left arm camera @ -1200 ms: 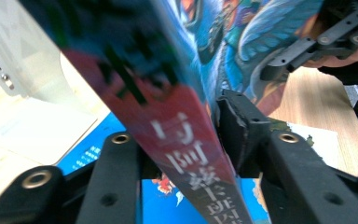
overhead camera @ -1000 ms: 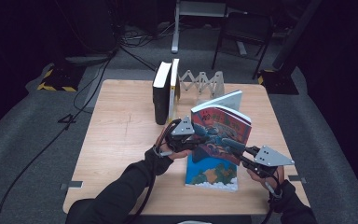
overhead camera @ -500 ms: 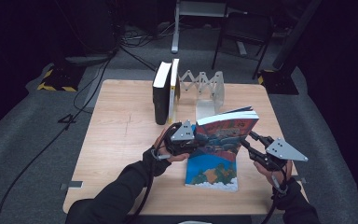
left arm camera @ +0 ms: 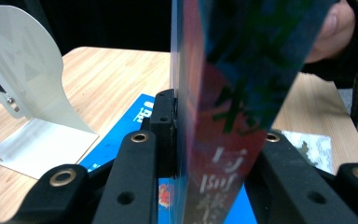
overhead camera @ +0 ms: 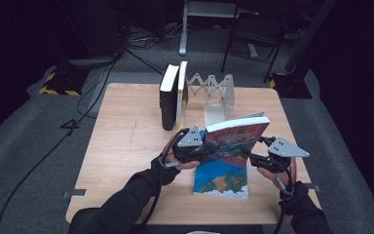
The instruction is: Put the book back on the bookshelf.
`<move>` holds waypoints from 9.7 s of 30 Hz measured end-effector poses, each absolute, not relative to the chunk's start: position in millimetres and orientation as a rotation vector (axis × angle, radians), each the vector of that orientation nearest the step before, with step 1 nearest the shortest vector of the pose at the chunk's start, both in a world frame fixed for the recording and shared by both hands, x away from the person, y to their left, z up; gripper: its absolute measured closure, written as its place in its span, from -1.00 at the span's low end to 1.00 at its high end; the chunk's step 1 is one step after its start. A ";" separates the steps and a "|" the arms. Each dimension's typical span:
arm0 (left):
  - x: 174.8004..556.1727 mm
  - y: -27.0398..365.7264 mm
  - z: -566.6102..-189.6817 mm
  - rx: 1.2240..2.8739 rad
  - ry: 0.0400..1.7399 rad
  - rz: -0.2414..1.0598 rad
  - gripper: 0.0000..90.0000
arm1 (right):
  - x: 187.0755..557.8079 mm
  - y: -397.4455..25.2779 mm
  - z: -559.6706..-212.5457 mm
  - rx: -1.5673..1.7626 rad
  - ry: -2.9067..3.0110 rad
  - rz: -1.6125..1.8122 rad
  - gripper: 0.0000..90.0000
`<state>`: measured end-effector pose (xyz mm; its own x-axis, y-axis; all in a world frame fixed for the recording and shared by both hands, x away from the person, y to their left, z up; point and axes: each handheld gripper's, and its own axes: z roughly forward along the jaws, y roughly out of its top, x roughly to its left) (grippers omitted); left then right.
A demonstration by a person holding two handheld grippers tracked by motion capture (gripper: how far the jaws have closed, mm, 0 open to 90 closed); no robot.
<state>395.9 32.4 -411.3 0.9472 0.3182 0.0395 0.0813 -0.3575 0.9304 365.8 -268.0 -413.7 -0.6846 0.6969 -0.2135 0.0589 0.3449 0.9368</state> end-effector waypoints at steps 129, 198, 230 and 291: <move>458.9 93.1 -422.0 1.632 0.936 0.695 0.62 | 345.7 -288.5 -469.3 0.761 2.362 1.106 -0.28; 486.5 23.0 -483.4 1.712 1.182 0.588 0.42 | 346.6 -290.0 -469.7 0.762 2.369 1.096 -0.27; 479.5 20.8 -476.0 1.803 1.041 0.696 0.46 | 347.2 -290.0 -471.5 0.772 2.373 1.104 -0.27; 403.6 83.1 -463.6 2.194 0.573 0.493 0.25 | 335.0 -298.4 -466.4 0.807 2.375 1.130 -0.27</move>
